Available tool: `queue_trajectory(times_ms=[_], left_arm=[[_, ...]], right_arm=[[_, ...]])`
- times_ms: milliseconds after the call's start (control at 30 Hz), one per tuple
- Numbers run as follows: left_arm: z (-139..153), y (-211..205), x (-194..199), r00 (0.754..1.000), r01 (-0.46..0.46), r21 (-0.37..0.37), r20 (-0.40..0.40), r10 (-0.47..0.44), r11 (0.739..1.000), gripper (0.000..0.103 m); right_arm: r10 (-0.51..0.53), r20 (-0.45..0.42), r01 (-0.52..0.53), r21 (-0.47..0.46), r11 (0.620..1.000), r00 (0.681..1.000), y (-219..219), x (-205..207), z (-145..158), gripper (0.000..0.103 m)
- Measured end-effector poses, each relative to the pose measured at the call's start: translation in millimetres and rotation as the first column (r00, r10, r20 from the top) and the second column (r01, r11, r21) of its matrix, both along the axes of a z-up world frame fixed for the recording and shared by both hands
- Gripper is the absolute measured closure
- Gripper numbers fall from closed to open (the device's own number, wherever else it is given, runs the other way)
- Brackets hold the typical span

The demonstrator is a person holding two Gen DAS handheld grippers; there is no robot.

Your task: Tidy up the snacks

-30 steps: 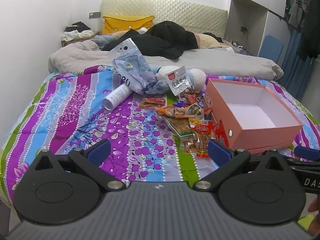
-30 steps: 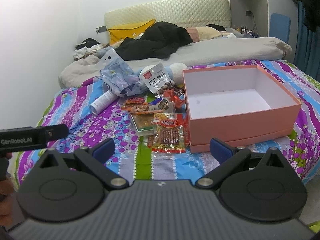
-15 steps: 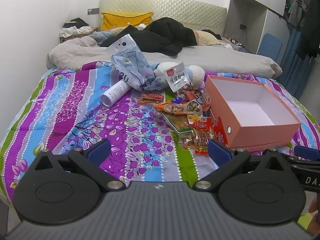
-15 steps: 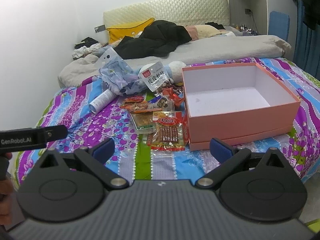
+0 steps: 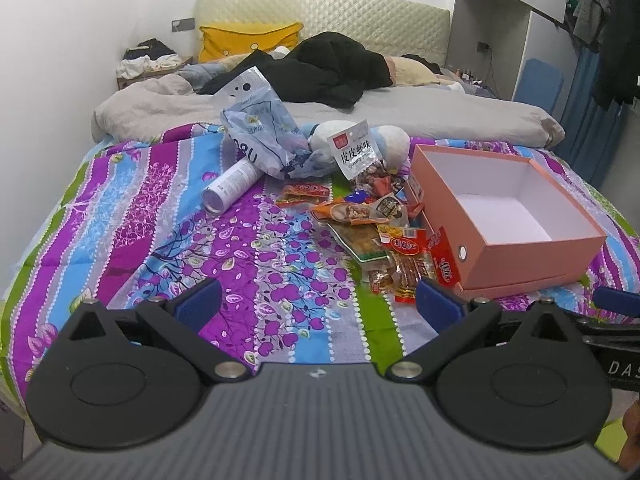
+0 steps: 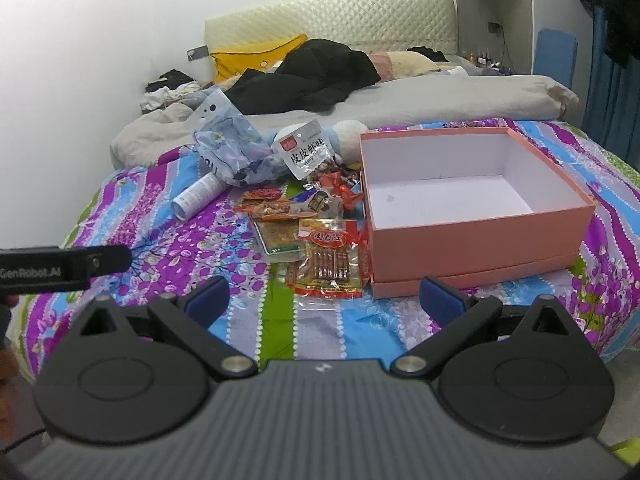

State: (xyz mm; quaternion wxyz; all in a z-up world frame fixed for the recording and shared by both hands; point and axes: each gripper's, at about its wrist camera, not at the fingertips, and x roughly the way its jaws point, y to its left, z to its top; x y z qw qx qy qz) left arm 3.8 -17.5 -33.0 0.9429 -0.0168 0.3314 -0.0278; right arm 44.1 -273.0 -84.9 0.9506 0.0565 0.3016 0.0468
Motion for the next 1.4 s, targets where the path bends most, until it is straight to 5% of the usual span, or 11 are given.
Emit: queue_trajectory(times_ms=[933, 1400], left_arm=[[-9, 1, 5, 1.0, 0.01, -0.023, -0.022, -0.01, 1.0, 0.0], [-34, 6, 34, 0.997, 0.027, -0.058, -0.068, -0.031, 0.998, 0.0]], right_arm=[[0.007, 0.015, -0.008, 0.051, 0.999, 1.0, -4, -2, -5, 0.004], [0.018, 0.042, -0.017, -0.027, 0.999, 0.999, 7, 13, -26, 0.004]])
